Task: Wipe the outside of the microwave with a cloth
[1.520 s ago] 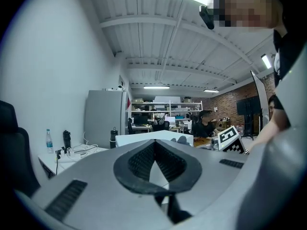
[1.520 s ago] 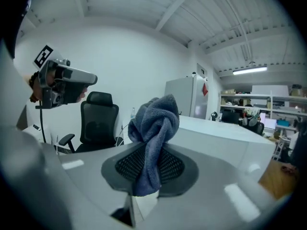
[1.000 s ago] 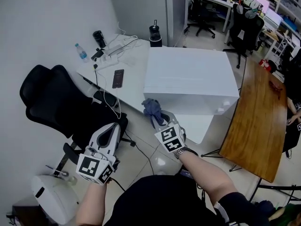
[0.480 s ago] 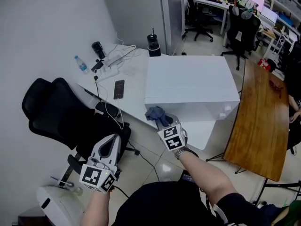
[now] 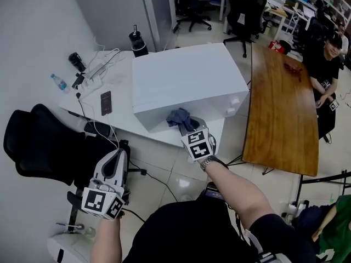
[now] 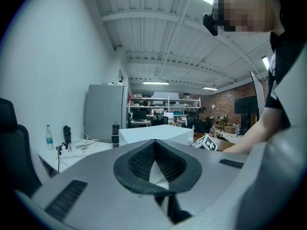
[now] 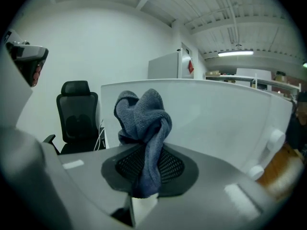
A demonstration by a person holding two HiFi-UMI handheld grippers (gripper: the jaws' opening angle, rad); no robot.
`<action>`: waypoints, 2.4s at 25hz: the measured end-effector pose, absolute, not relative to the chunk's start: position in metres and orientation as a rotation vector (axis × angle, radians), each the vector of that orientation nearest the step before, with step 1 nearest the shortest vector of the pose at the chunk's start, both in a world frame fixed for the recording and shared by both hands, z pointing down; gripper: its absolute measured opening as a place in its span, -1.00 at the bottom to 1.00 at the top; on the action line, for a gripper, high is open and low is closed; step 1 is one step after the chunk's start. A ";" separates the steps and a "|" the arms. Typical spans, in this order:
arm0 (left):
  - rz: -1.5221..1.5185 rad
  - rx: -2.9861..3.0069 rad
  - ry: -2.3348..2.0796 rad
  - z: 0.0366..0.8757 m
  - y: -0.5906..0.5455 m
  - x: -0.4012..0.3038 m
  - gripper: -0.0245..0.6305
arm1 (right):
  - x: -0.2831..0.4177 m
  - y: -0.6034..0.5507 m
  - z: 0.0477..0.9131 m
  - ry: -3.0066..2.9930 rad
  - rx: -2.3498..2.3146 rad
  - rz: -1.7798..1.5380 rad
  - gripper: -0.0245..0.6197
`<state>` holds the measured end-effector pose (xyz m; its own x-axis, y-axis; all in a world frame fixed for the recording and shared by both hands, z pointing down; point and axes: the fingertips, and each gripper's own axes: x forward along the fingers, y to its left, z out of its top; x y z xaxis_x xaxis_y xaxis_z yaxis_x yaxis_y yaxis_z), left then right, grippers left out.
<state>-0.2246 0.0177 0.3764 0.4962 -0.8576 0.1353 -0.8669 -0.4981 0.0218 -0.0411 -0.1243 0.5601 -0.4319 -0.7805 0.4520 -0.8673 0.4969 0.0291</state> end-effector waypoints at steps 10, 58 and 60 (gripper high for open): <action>0.171 2.711 -1.392 0.375 0.007 -0.175 -0.91 | 0.064 -0.127 0.557 -2.201 1.565 0.337 -0.71; 0.101 2.698 -1.423 0.352 0.119 0.047 -0.91 | 0.213 0.030 0.400 -2.512 1.448 0.168 -0.71; 0.093 2.707 -1.416 0.351 0.124 0.052 -0.91 | 0.209 0.044 0.391 -2.534 1.431 0.154 -0.71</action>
<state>0.0516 0.1240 0.3514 0.5694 -0.8167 0.0932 -0.8219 -0.5677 0.0470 0.2092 0.0444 0.3908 -0.4982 -0.8311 0.2472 -0.8549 0.5183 0.0198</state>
